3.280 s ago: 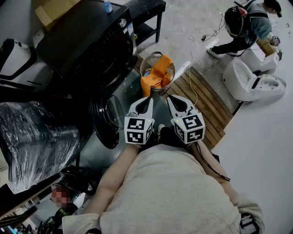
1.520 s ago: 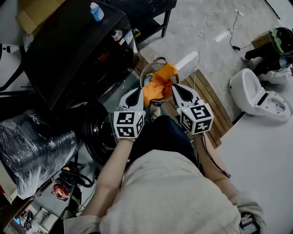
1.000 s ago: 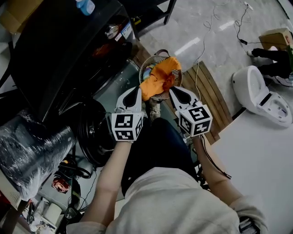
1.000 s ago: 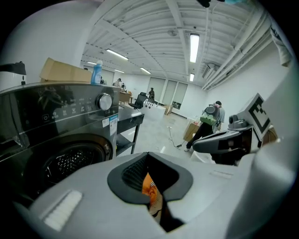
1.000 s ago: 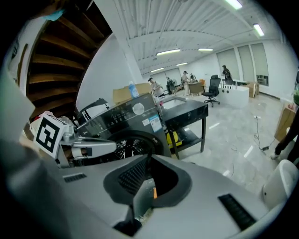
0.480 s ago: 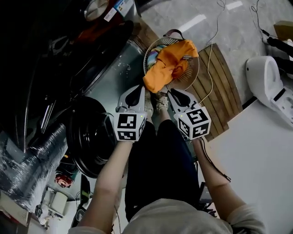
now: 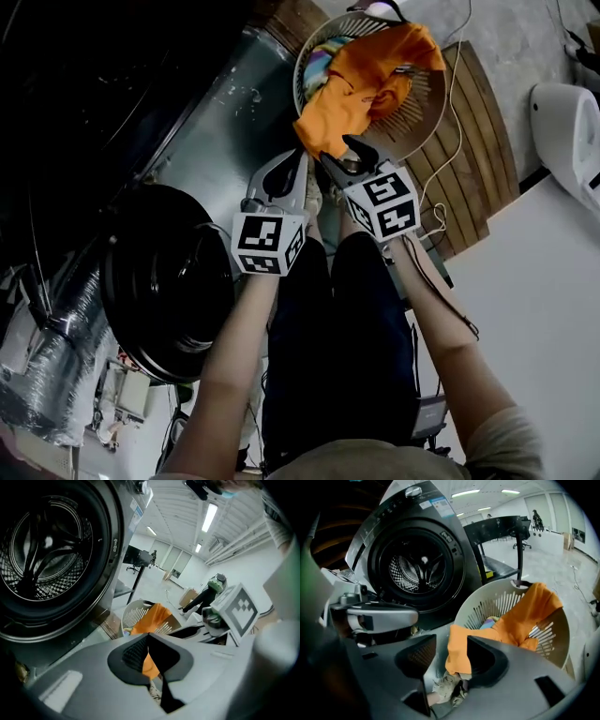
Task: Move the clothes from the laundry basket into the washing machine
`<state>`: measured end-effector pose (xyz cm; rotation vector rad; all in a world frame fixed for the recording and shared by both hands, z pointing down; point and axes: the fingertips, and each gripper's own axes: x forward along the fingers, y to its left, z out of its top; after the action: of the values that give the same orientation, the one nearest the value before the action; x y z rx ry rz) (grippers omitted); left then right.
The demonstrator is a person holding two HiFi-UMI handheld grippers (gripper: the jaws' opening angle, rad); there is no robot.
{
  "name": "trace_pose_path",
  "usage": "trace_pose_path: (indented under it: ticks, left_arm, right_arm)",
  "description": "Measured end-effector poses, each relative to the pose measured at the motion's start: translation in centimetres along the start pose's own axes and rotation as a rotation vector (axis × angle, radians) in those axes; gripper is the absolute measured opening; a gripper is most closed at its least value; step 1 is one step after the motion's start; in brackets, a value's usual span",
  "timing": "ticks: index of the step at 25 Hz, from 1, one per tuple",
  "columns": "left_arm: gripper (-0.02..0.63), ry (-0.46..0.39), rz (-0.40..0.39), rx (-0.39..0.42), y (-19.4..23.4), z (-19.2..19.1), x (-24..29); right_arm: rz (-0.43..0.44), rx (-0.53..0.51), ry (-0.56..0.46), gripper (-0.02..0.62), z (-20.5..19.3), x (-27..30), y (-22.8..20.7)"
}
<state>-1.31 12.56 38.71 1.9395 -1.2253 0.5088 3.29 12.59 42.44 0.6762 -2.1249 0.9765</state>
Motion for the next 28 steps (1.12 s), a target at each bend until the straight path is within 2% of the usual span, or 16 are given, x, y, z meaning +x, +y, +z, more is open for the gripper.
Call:
trace_pose_path:
  ticks: [4,7,10,12,15,16,17,18,19,23,25,28]
  left_arm:
    - [0.011,0.014,-0.027,-0.011,1.0,-1.6,1.5]
    - [0.011,0.004,-0.015,-0.007,1.7,-2.1,2.1]
    - [0.011,0.008,-0.006,0.010,2.3,-2.7,2.8]
    - [0.012,0.012,-0.005,0.008,2.6,-2.9,3.2]
    - [0.012,-0.014,-0.015,-0.001,2.3,-2.5,3.0]
    - [0.015,-0.030,-0.030,-0.008,1.9,-2.1,2.9]
    - [0.050,-0.047,-0.052,-0.019,1.5,-1.7,2.8]
    - [0.161,-0.061,-0.077,-0.032,1.0,-1.3,2.6]
    - [0.234,-0.069,-0.101,-0.041,0.5,-0.9,2.3]
    - [0.273,-0.072,-0.169,0.008,-1.2,0.7,0.9]
    - [0.316,-0.061,-0.195,0.063,-2.3,1.4,0.3]
    - [0.343,-0.043,-0.226,0.175,-4.1,3.3,0.0]
  right_arm:
    - [0.003,-0.033,0.080,0.186,-1.0,3.6,-1.2]
    - [0.013,-0.081,0.142,0.201,-2.5,5.4,-1.9]
    - [0.054,-0.048,0.185,0.199,-3.9,6.5,-2.0]
    - [0.084,-0.044,0.181,0.150,-4.1,6.7,-1.6]
    - [0.105,-0.100,0.133,0.027,-3.5,5.8,-0.2]
    - [0.101,-0.107,0.114,0.025,-3.2,5.2,0.0]
    - [0.094,-0.101,0.091,0.023,-2.8,4.4,0.1]
    - [0.086,-0.085,0.063,0.023,-2.2,3.4,0.1]
    - [0.079,-0.064,0.030,0.022,-1.5,2.4,0.0]
    - [0.061,-0.001,-0.113,0.021,2.9,-2.3,-0.3]
    - [0.055,-0.004,-0.170,0.021,5.3,-4.8,-0.1]
    - [0.050,-0.033,-0.242,0.021,9.1,-8.1,0.7]
